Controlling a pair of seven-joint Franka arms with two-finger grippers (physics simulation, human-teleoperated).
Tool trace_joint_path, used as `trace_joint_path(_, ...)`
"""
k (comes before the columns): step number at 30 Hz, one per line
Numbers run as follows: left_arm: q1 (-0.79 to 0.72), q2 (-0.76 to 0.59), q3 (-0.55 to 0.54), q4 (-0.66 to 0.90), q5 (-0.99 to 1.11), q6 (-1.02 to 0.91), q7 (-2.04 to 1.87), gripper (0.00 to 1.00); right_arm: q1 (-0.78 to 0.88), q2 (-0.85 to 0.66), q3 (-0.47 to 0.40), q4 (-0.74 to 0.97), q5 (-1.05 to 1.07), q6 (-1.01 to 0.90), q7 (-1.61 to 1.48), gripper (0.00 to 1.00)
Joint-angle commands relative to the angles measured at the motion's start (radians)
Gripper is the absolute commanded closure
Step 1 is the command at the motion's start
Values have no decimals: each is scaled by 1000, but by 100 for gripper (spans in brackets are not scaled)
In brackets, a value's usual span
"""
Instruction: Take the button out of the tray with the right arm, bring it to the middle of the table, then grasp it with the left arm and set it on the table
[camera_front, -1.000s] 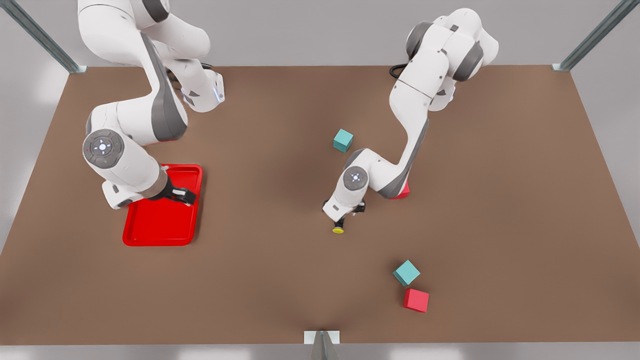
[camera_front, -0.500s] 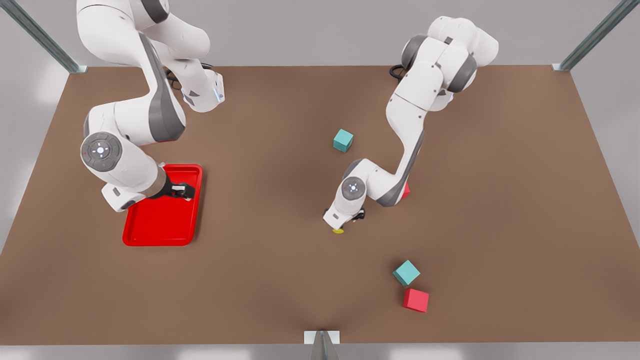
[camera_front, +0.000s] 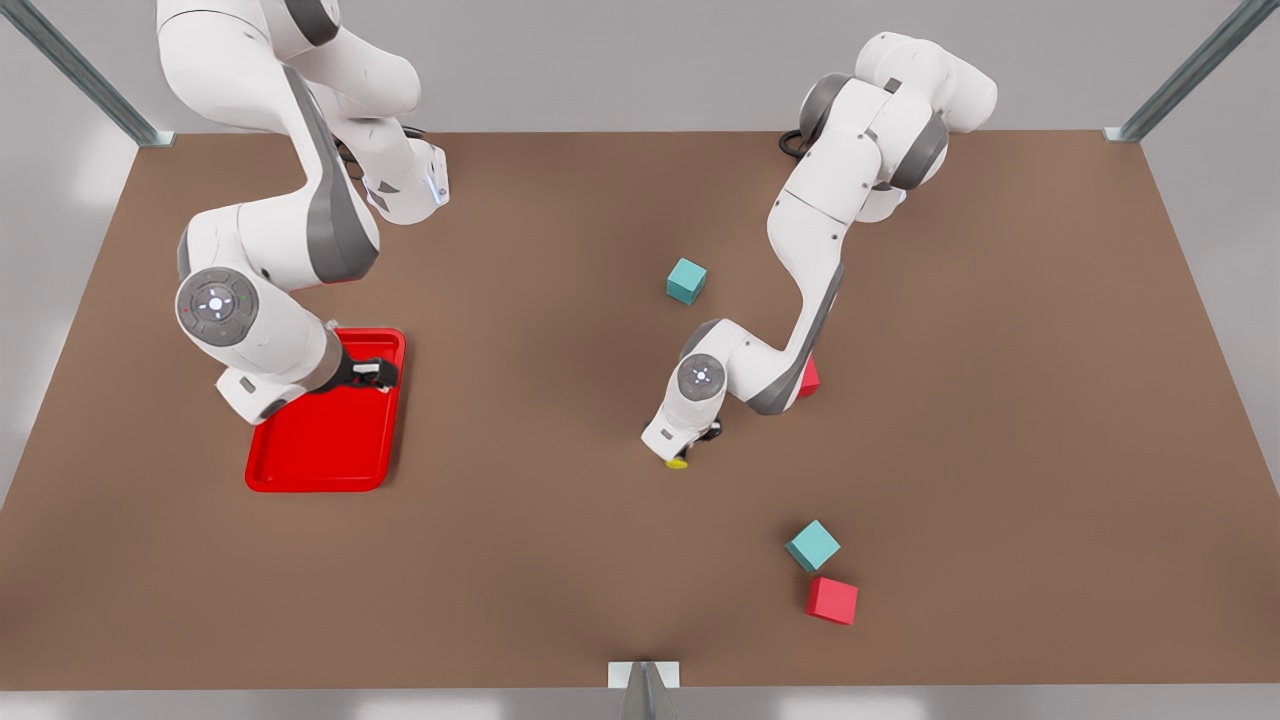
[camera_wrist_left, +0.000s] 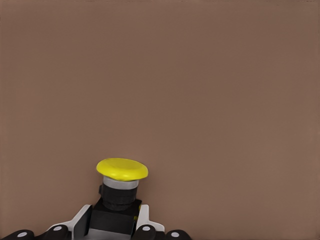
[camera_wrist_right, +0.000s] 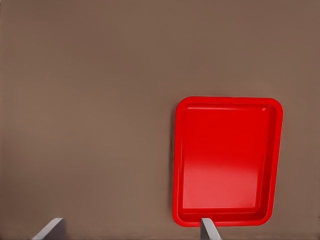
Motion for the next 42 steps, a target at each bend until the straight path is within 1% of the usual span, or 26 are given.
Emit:
trace_joint_path(1, 0, 1, 1, 6, -3, 1, -13, 52, 13, -1, -1, 1, -3, -23, -32, 0)
trace_joint_path(5, 0, 1, 6, 24, -2, 12, -12, 52, 41, -1, -1, 3, -8, -17, -30, 0)
trace_joint_path(7, -17, -31, 52, 24, -2, -2, -32, 52, 41, -1, -1, 3, -9, -17, -30, 0)
trace_joint_path(9, -21, -45, 84, 24, 4, -7, -156, 52, 39, -1, -1, 3, -8, -17, -30, 0)
trace_joint_path(11, -23, -48, 84, 23, 14, -7, -176, 52, 38, -1, -1, 3, -6, -17, -30, 0)
trace_joint_path(12, -79, -48, 157, 24, 11, -7, -188, 52, 38, -1, -1, 3, -5, -17, -30, 0)
trace_joint_path(13, -159, -46, 259, 23, 12, -7, -261, 53, 39, -1, -1, 3, -6, -17, -30, 0)
trace_joint_path(14, -207, -46, 325, 20, 12, -7, -379, 53, 41, -1, -1, 3, -6, -17, -30, 0)
trace_joint_path(15, -233, -45, 357, 12, 12, -7, -439, 53, 41, -1, -1, 4, -6, -17, -30, 0)
trace_joint_path(16, -271, -34, 412, 11, 14, -7, -568, 53, 41, -1, 1, 3, 2, -17, -29, 0)
trace_joint_path(18, -325, -23, 474, 0, 15, -7, -786, 53, 44, -3, 1, 3, 3, -25, -29, 0)
trace_joint_path(19, -372, -20, 527, -23, 23, -14, -944, 53, 46, -4, 1, 3, 2, -25, -16, 0)
trace_joint_path(21, -406, -17, 540, -28, 135, -79, -1314, 53, 47, -9, 15, 4, 0, -25, -15, 0)
trace_joint_path(23, -423, -17, 540, -26, 288, -183, -1741, 52, 46, -9, 15, 4, 0, -25, -16, 0)
trace_joint_path(25, -455, -17, 540, -25, 411, -327, -2000, 53, 46, -12, 15, 4, 3, -26, -32, 0)
trace_joint_path(26, -468, -17, 540, -25, 429, -381, -2029, 52, 46, -26, 16, 4, 2, -41, -32, 0)
trace_joint_path(27, -469, -16, 540, -25, 431, -389, -2043, 53, 40, -38, 15, 4, 3, -57, -38, 0)
trace_joint_path(29, -492, -5, 538, -25, 540, -403, -2210, 53, -14, -75, 4, 59, 6, -94, -30, 0)
trace_joint_path(31, -526, 3, 538, -26, 717, -433, -2388, 52, -103, -73, 2, 99, 8, -101, -39, 0)
trace_joint_path(32, -540, 7, 538, -26, 770, -455, -2429, 53, -149, -73, 9, 116, 8, -101, -41, 0)
trace_joint_path(33, -572, 41, 537, -26, 892, -497, -2579, 53, -169, -73, 5, 116, 0, -101, -39, 0)
trace_joint_path(36, -639, 107, 535, -28, 992, -600, -2678, 53, -175, -75, 9, 116, 0, -101, -33, 0)
trace_joint_path(42, -658, 236, 535, -28, 1058, -614, -2770, 53, -177, -75, 4, 116, -8, -101, -30, 0)
